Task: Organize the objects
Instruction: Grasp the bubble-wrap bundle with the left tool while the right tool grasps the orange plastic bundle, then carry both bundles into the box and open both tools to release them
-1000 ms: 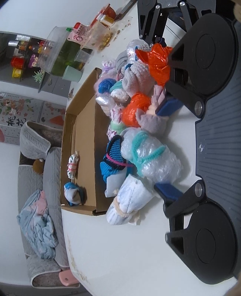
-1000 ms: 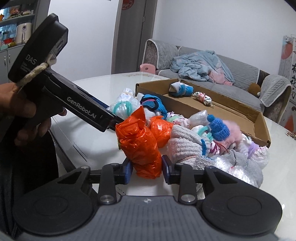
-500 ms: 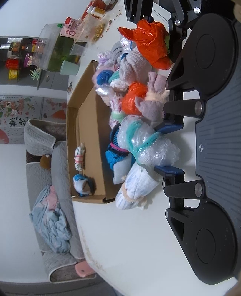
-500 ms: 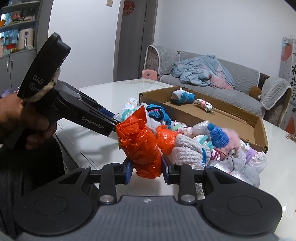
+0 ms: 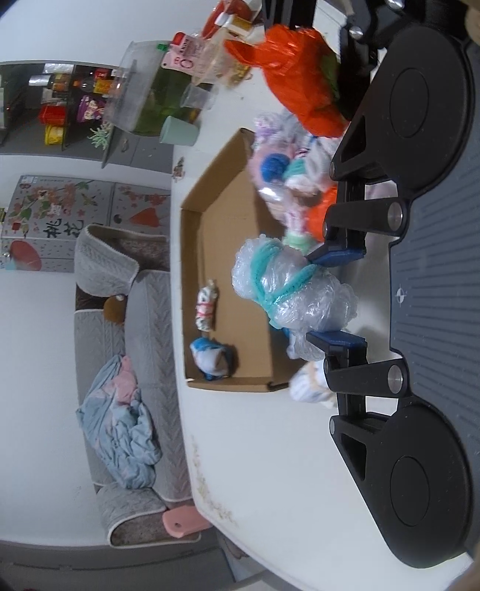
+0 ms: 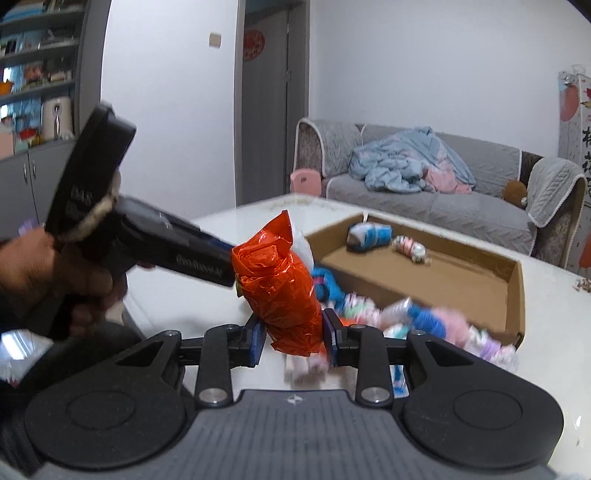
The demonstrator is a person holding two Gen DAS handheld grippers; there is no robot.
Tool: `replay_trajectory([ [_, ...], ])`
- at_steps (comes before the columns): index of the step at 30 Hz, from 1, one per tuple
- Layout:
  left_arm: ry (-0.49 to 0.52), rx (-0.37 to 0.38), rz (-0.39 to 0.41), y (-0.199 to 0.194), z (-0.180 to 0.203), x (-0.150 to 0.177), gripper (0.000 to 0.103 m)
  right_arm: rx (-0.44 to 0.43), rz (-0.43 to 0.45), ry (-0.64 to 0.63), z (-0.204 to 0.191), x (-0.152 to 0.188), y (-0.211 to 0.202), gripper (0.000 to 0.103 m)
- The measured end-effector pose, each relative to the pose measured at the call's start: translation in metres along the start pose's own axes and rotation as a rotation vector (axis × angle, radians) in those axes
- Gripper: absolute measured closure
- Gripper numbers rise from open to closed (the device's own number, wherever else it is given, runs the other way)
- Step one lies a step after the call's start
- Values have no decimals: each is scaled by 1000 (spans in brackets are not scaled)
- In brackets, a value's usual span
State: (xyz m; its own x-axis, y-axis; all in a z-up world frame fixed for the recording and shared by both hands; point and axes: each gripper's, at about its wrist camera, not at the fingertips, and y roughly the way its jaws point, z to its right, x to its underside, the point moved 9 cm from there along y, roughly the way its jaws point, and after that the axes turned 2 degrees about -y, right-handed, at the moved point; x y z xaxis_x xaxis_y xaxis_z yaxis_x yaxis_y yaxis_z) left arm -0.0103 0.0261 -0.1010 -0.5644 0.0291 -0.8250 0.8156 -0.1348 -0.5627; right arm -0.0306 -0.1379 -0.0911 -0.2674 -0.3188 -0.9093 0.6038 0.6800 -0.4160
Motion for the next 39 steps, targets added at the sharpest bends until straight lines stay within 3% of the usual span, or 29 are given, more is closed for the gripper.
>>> replay_trajectory([
  [15,36,-55,44,17,-9,-54,61,56,10,14,59,-57,30,74],
  [25,65,-66,50,48,-17,-86,61,65,-61,47,88,-67,68,74],
  [39,61,-56,-33,134,-35,-113,60,85,-243,89,135,-64,138,74],
])
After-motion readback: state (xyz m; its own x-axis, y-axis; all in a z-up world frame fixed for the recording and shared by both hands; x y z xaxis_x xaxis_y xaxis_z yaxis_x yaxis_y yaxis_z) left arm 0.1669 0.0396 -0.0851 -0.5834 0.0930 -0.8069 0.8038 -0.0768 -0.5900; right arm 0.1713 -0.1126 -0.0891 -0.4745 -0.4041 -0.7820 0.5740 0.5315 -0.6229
